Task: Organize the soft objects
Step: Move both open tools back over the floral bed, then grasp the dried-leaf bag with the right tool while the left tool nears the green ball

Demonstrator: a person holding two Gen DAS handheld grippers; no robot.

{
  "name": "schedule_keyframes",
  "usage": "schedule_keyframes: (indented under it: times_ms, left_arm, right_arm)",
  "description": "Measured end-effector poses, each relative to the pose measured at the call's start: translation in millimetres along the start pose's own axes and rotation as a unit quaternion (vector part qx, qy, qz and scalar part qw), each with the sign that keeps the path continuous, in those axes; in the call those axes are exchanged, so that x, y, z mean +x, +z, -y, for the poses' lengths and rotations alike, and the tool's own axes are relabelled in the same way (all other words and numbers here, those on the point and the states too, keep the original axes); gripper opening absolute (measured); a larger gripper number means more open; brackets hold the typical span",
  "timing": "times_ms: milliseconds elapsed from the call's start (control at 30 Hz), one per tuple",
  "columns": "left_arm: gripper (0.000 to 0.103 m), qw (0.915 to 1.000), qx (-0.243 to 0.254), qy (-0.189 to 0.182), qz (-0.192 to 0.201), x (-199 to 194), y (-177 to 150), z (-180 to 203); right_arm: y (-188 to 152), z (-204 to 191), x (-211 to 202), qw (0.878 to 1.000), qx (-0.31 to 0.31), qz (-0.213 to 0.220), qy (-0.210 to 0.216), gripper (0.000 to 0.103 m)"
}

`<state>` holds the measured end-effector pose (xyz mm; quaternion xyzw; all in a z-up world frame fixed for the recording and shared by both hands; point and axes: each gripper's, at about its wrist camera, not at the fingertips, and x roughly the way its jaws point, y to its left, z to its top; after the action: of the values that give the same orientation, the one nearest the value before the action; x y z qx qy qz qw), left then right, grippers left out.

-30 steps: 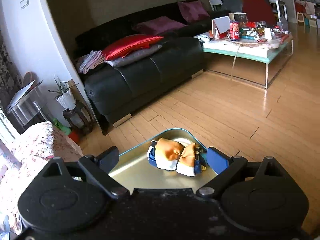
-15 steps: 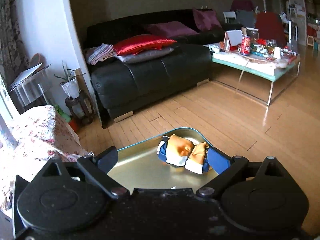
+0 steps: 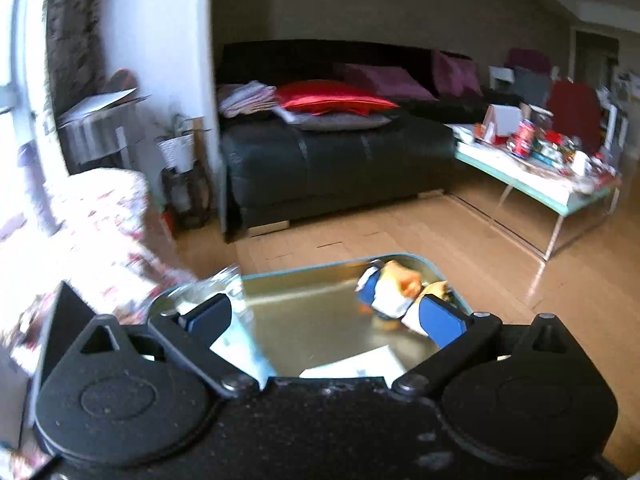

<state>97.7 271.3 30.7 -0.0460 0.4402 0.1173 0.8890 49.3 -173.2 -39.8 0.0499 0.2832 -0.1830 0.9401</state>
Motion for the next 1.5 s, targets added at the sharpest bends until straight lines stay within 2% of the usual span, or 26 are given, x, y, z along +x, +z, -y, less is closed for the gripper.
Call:
schedule_keyframes:
  times_ms: [167,233,367,467,567,700,833,900,1000,1067,1200,1367,1433,1500]
  left_arm:
    - [0.092,0.9998,-0.006,-0.01,-0.015,18,-2,-12]
    - [0.092,0.9997,-0.008,-0.012,-0.019,24,-4,-15]
    - [0.092,0.9988,-0.017,-0.042,-0.02,28,-4,-19]
    - [0.092,0.9979,-0.026,-0.056,-0.016,29,-6,-22]
    - [0.092,0.9978,-0.027,-0.061,-0.007,27,-8,-21]
    - [0.092,0.9978,-0.022,-0.06,0.013,22,-11,-20]
    - [0.092,0.9976,-0.024,-0.064,0.013,25,-10,-20]
    - [0.092,0.9976,-0.025,-0.063,0.013,25,-10,-20]
    - [0.092,0.9976,-0.024,-0.063,0.014,25,-11,-19]
    - [0.092,0.9977,-0.023,-0.063,0.014,26,-11,-18]
    - [0.092,0.9978,-0.022,-0.061,0.015,26,-12,-17]
    - [0.092,0.9977,-0.023,-0.062,0.013,26,-11,-17]
    - [0.092,0.9977,-0.023,-0.062,0.012,26,-11,-17]
    - [0.092,0.9976,-0.025,-0.064,0.011,26,-11,-18]
  right_arm:
    - [-20,-26,-34,0.998,-0.053,0.003,0.02,0.102]
    - [-29,-34,-50,0.998,-0.059,-0.003,0.038,0.102]
    - [-46,-57,-87,0.996,-0.059,-0.002,0.07,0.102]
    - [-56,-87,-111,0.991,-0.074,-0.02,0.113,0.1]
    - [-64,-122,-132,0.977,-0.1,-0.043,0.184,0.097]
    - [-72,-174,-153,0.95,-0.16,-0.075,0.257,0.084]
    - [-80,-211,-156,0.925,-0.195,-0.117,0.304,0.065]
    - [-86,-219,-155,0.914,-0.204,-0.142,0.322,0.052]
    - [-94,-224,-153,0.9,-0.219,-0.171,0.335,0.044]
    - [-99,-223,-151,0.895,-0.226,-0.183,0.34,0.04]
    - [-101,-220,-143,0.887,-0.206,-0.21,0.357,0.04]
    - [-101,-226,-146,0.874,-0.208,-0.223,0.378,0.039]
    - [-102,-230,-146,0.874,-0.219,-0.219,0.374,0.039]
    - [-100,-231,-140,0.869,-0.213,-0.236,0.379,0.036]
